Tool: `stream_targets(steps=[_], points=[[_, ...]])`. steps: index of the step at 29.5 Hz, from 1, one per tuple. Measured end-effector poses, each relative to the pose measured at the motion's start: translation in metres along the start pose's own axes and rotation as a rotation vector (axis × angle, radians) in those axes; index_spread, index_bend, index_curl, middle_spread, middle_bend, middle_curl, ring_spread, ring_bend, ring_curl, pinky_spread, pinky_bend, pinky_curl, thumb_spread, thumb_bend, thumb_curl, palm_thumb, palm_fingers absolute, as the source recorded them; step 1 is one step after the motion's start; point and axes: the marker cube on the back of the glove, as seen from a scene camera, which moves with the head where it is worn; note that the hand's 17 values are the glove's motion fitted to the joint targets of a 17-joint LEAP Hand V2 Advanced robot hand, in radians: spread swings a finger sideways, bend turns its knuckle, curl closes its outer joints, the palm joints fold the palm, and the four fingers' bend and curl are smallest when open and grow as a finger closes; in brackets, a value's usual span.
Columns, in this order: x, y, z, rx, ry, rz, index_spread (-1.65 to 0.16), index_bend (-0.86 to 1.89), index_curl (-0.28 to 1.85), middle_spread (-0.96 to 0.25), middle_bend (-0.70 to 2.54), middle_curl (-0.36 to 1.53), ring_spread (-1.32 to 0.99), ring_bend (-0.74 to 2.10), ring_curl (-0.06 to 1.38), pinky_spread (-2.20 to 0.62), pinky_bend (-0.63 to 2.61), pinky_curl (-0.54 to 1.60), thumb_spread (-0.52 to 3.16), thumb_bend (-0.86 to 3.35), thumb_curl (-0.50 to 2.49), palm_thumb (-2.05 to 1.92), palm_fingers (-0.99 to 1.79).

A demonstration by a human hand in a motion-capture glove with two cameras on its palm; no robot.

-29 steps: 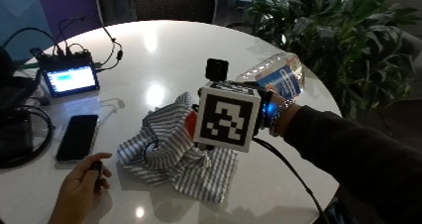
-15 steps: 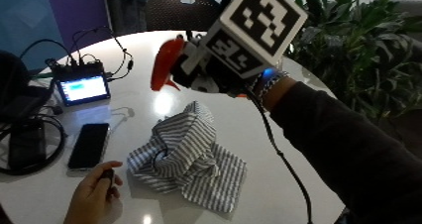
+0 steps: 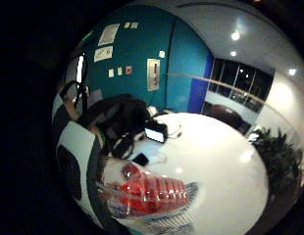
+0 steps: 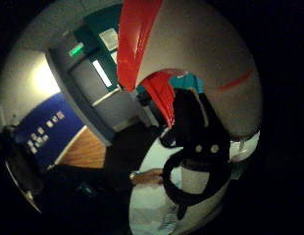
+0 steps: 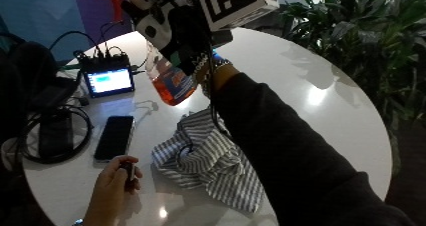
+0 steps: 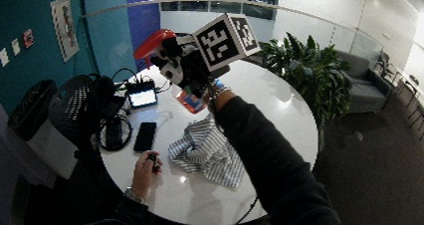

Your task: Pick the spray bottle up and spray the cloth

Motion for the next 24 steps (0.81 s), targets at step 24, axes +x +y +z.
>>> stream_targets(steps=[24], points=[[0.054, 0.092, 0.117, -0.024, -0.379, 0.452, -0.26, 0.11, 0.4, -0.17, 0.53, 0.51, -0.15, 0.73, 0.45, -0.26, 0.54, 0.4, 1.41, 0.01, 0.34, 0.78, 1.2]])
